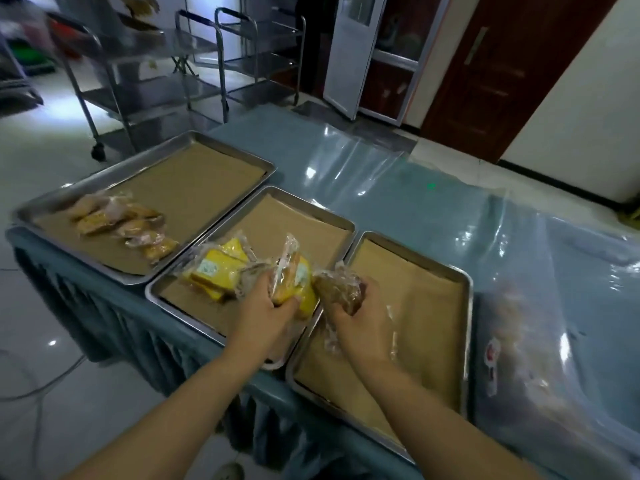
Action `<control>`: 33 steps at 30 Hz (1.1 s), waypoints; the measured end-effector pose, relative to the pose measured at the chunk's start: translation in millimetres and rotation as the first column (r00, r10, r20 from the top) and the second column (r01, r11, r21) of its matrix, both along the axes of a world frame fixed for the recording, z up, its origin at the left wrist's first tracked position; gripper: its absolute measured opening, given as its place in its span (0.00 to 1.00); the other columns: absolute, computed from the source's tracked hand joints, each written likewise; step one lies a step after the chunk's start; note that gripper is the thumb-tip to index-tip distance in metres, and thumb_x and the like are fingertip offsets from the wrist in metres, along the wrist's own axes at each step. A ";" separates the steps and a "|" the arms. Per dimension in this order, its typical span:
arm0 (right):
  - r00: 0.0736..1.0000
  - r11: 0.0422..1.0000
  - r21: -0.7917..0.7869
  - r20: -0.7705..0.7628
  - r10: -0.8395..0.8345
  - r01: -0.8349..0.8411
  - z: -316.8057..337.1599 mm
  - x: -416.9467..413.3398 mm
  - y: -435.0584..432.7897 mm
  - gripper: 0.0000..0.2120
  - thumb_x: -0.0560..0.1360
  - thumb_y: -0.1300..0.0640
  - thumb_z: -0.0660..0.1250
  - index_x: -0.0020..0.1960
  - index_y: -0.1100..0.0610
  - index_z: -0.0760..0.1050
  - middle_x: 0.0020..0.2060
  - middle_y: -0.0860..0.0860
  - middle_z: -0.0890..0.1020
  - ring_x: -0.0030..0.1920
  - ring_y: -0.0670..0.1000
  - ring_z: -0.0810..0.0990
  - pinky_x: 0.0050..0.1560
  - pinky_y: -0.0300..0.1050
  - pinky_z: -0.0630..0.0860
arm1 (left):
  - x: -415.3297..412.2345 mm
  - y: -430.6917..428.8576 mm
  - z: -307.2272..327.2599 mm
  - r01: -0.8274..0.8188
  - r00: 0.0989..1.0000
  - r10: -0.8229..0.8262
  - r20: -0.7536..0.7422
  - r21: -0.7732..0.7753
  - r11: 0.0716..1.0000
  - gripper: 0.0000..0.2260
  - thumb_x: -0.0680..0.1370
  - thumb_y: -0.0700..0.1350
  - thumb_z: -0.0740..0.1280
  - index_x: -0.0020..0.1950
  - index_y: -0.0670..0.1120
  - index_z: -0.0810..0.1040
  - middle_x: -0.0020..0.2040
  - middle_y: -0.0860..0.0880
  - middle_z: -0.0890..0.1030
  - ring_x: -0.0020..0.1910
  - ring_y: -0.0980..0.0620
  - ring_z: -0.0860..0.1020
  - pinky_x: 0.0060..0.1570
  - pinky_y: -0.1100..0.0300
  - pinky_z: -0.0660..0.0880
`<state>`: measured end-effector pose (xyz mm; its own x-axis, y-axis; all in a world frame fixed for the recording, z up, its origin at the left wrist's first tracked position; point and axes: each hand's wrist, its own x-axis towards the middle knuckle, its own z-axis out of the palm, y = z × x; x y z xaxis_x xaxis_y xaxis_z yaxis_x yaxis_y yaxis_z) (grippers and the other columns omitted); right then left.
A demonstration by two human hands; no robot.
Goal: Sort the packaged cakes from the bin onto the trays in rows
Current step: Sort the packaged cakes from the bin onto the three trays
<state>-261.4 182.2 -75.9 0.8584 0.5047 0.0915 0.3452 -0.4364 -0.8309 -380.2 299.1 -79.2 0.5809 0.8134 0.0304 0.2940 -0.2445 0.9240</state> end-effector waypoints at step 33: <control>0.957 0.715 -0.690 0.118 0.265 -0.113 -78.8 -41.2 168.7 0.50 0.72 0.31 0.54 0.71 0.57 0.25 0.75 0.56 0.35 0.75 0.59 0.37 0.71 0.63 0.43 | -12.7 211.3 -73.6 0.280 0.890 -0.041 -0.453 0.476 0.834 0.23 0.73 0.48 0.71 0.66 0.44 0.71 0.64 0.44 0.73 0.64 0.45 0.66 0.62 0.46 0.65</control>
<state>-302.6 350.9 -154.7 0.7397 0.6481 -0.1813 0.6020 -0.7577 -0.2520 -392.9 510.5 -152.8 0.7561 0.6378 0.1465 0.5246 -0.7246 0.4470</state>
